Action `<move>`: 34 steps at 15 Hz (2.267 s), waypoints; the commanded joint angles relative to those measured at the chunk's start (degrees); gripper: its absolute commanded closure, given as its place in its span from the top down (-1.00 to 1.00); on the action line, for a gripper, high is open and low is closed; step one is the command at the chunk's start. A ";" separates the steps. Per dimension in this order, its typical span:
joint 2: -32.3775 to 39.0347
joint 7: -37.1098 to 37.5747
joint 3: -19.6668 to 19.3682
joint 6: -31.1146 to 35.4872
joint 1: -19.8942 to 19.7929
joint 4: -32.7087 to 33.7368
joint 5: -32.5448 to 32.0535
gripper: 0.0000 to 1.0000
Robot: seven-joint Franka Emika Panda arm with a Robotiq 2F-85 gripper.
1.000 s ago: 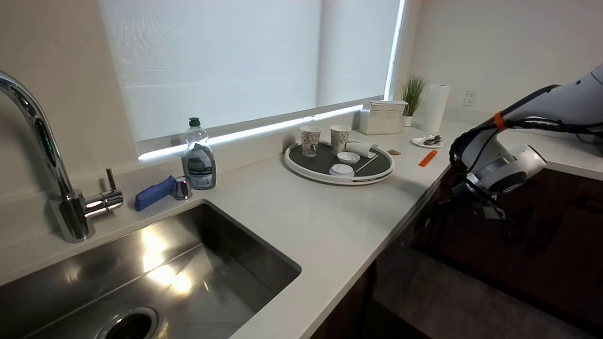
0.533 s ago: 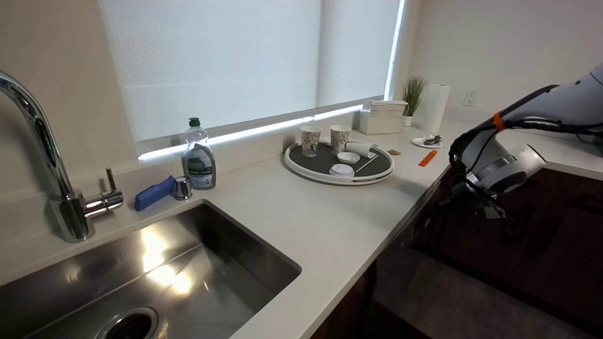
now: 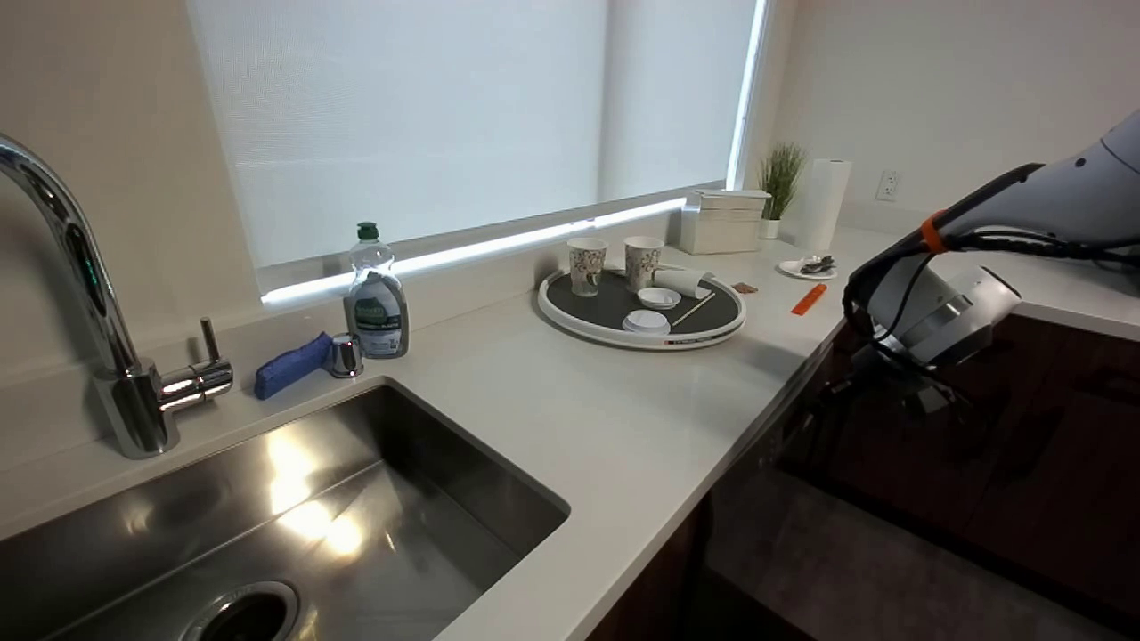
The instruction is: Press a button on the dishwasher
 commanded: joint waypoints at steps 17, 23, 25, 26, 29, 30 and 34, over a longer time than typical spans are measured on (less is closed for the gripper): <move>-11.08 4.47 -13.17 -0.43 11.54 -11.52 -12.45 0.11; -15.85 6.34 -16.60 0.01 15.13 -16.41 -14.60 0.97; -17.37 7.84 -18.08 0.23 16.59 -18.05 -15.83 1.00; -18.32 8.66 -19.05 0.36 17.49 -19.03 -16.81 1.00; -19.96 11.07 -21.74 0.37 19.75 -20.60 -19.77 0.99; -20.60 11.79 -22.52 0.25 20.33 -21.06 -20.68 1.00; -23.34 14.60 -25.44 0.04 22.59 -23.03 -24.21 1.00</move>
